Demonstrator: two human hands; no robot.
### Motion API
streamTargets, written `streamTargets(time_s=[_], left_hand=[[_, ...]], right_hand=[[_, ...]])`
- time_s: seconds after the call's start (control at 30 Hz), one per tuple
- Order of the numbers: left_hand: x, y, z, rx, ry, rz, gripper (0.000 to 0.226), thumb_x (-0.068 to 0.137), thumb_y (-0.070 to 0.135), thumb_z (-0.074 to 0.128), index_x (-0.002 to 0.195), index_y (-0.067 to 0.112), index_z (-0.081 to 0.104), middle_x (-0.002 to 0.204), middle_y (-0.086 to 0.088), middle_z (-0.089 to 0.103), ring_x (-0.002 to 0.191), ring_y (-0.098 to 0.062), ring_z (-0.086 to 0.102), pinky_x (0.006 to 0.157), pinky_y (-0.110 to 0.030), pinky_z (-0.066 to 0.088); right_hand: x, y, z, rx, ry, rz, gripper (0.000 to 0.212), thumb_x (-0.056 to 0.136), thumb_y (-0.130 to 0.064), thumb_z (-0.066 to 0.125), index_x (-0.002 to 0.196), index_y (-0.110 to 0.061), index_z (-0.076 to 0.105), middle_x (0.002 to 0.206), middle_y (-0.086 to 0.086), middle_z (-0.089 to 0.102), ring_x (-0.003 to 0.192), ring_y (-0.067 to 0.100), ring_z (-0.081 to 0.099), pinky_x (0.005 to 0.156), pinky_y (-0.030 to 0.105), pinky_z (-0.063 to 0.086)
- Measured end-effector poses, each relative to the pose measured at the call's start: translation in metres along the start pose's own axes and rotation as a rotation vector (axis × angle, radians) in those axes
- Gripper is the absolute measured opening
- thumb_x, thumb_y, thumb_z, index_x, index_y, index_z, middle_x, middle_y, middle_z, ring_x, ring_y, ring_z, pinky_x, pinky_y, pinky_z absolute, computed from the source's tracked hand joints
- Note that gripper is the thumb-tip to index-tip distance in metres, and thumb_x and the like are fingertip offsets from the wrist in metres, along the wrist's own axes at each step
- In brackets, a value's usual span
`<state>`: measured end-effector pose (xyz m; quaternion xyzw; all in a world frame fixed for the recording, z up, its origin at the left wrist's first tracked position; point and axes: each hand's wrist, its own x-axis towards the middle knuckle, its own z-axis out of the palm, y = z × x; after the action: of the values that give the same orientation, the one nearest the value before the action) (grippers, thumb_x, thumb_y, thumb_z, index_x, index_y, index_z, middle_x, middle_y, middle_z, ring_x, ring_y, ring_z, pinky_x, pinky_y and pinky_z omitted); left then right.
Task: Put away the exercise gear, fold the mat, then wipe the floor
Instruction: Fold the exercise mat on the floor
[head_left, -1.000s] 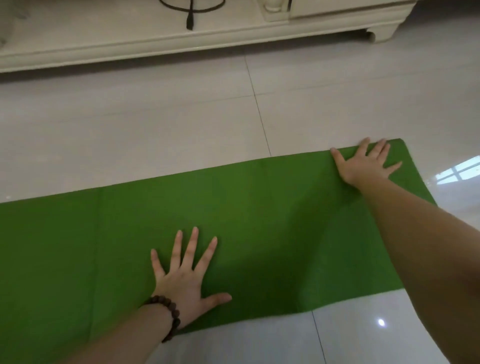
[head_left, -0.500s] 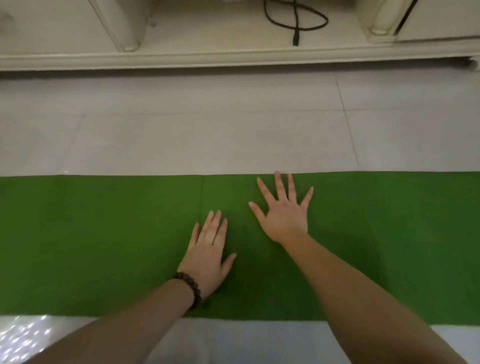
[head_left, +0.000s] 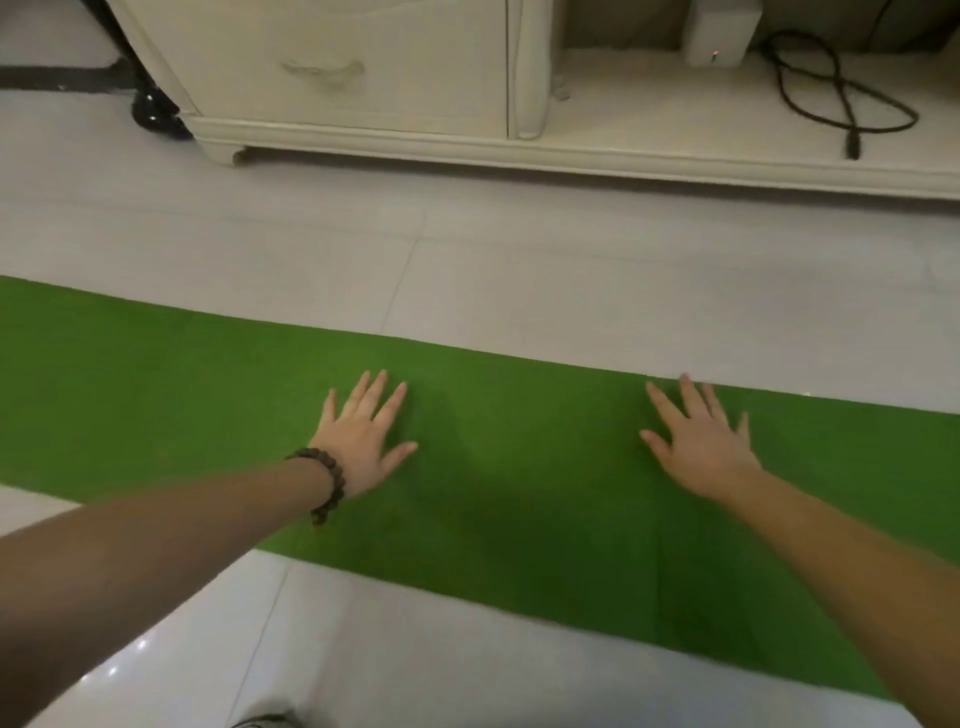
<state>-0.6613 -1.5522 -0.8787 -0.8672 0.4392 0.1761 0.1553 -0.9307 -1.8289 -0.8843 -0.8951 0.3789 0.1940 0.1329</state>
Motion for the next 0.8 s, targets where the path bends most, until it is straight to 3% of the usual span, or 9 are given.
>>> streamTargets(time_s=[0.17, 0.3, 0.4, 0.5, 0.67, 0.73, 0.8], left_hand=[[0.022, -0.045, 0.049, -0.08, -0.036, -0.057, 0.077, 0.077, 0.082, -0.003, 0.139, 0.047, -0.032, 0.15, 0.002, -0.036, 0.142, -0.029, -0.026, 0.108, -0.072, -0.005], [0.042, -0.066, 0.055, -0.113, 0.037, 0.016, 0.078, 0.078, 0.083, -0.002, 0.141, 0.046, -0.029, 0.153, 0.004, -0.032, 0.142, -0.027, -0.028, 0.106, -0.073, -0.01], [0.06, -0.099, 0.058, -0.167, 0.113, -0.043, 0.075, 0.084, 0.076, 0.0, 0.146, 0.04, -0.023, 0.156, 0.005, -0.027, 0.143, -0.022, -0.026, 0.109, -0.069, -0.009], [0.065, -0.156, 0.067, -0.196, 0.163, -0.166, 0.075, 0.084, 0.074, -0.002, 0.147, 0.038, -0.023, 0.156, 0.0, -0.027, 0.144, -0.024, -0.024, 0.11, -0.068, -0.008], [0.045, -0.285, 0.087, -0.23, 0.186, -0.489, 0.085, 0.079, 0.079, -0.004, 0.149, 0.033, -0.019, 0.158, -0.011, -0.021, 0.146, -0.031, -0.018, 0.11, -0.066, -0.007], [0.032, -0.337, 0.096, -0.264, 0.182, -0.644, 0.092, 0.077, 0.082, -0.002, 0.15, 0.029, -0.017, 0.158, -0.013, -0.02, 0.146, -0.034, -0.016, 0.111, -0.068, -0.004], [0.023, -0.38, 0.107, -0.333, 0.158, -0.784, 0.1, 0.073, 0.086, -0.002, 0.151, 0.026, -0.016, 0.158, -0.014, -0.02, 0.145, -0.036, -0.015, 0.11, -0.071, 0.0]], right_hand=[[0.007, -0.117, -0.006, -0.13, -0.001, -0.217, 0.065, 0.095, -0.058, 0.025, 0.145, -0.042, -0.014, 0.151, 0.003, -0.031, 0.142, 0.024, -0.023, 0.115, 0.06, 0.001], [0.038, -0.215, -0.008, -0.171, 0.051, -0.299, 0.061, 0.097, -0.056, 0.017, 0.145, -0.037, -0.016, 0.152, 0.001, -0.03, 0.14, 0.024, -0.027, 0.116, 0.058, -0.003], [0.064, -0.289, 0.009, -0.188, 0.104, -0.395, 0.06, 0.098, -0.054, 0.011, 0.147, -0.033, -0.016, 0.154, -0.003, -0.027, 0.14, 0.02, -0.029, 0.115, 0.056, -0.008], [0.086, -0.327, 0.038, -0.216, 0.063, -0.414, 0.063, 0.091, -0.064, -0.001, 0.145, -0.038, -0.019, 0.155, -0.006, -0.025, 0.141, 0.019, -0.028, 0.115, 0.056, -0.009], [0.098, -0.358, 0.051, -0.148, 0.084, -0.177, 0.064, 0.089, -0.065, -0.007, 0.145, -0.036, -0.021, 0.155, -0.004, -0.025, 0.141, 0.019, -0.025, 0.115, 0.059, -0.006], [0.099, -0.391, 0.048, -0.136, 0.149, -0.264, 0.065, 0.09, -0.064, -0.007, 0.147, -0.034, -0.016, 0.156, -0.003, -0.022, 0.143, 0.02, -0.022, 0.114, 0.06, -0.006], [0.102, -0.438, 0.049, -0.144, 0.212, -0.473, 0.064, 0.093, -0.062, 0.001, 0.15, -0.034, -0.004, 0.158, -0.001, -0.01, 0.146, 0.023, -0.013, 0.113, 0.061, -0.003]])
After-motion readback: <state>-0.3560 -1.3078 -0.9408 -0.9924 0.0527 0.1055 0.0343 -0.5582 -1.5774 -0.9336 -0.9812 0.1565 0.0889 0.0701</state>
